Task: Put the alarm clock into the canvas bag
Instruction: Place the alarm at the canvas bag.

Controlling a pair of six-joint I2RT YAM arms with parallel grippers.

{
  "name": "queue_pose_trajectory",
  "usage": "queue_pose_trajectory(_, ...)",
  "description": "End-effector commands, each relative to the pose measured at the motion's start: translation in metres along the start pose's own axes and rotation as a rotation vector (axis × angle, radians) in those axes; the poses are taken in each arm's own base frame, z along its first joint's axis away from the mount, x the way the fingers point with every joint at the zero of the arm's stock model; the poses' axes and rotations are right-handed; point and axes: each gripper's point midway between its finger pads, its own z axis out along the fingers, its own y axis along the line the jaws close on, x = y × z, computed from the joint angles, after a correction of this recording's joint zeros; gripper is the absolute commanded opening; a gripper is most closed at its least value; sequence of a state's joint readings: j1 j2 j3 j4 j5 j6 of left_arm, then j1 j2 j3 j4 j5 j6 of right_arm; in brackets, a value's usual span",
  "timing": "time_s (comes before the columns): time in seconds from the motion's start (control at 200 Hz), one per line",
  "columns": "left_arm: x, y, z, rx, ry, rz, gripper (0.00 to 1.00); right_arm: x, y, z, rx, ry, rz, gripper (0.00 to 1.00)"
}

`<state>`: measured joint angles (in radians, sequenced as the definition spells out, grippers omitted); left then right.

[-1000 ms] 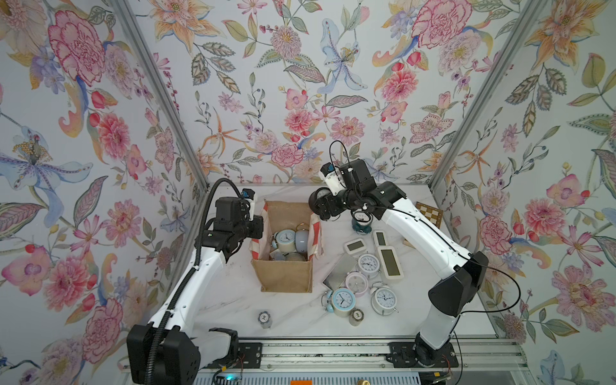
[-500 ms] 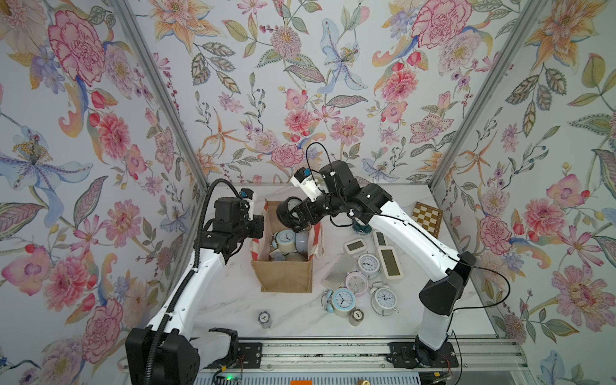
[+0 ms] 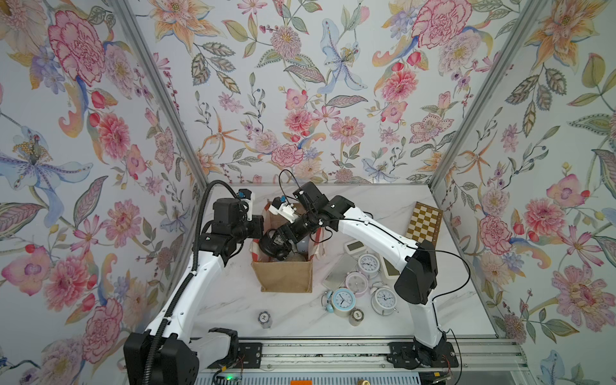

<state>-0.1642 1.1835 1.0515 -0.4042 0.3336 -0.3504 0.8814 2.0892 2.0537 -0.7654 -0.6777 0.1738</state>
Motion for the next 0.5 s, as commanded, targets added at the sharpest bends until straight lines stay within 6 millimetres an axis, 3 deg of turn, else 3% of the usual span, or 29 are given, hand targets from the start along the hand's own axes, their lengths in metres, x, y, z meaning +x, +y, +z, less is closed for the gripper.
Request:
queue_pose_trajectory(0.0, -0.03, -0.013, -0.013, 0.043, -0.126, 0.013, 0.0, 0.012, 0.005, 0.017, -0.072, 0.043, 0.014, 0.49)
queue_pose_trajectory(0.24, -0.034, -0.014, -0.016, 0.044, -0.146, 0.003, 0.0, 0.043, -0.028, 0.04, 0.021, 0.116, 0.029, 0.49)
queue_pose_trajectory(0.495, -0.036, -0.014, -0.016, 0.043, -0.156, -0.005, 0.0, 0.08, -0.069, 0.065, 0.243, 0.22, -0.139, 0.51)
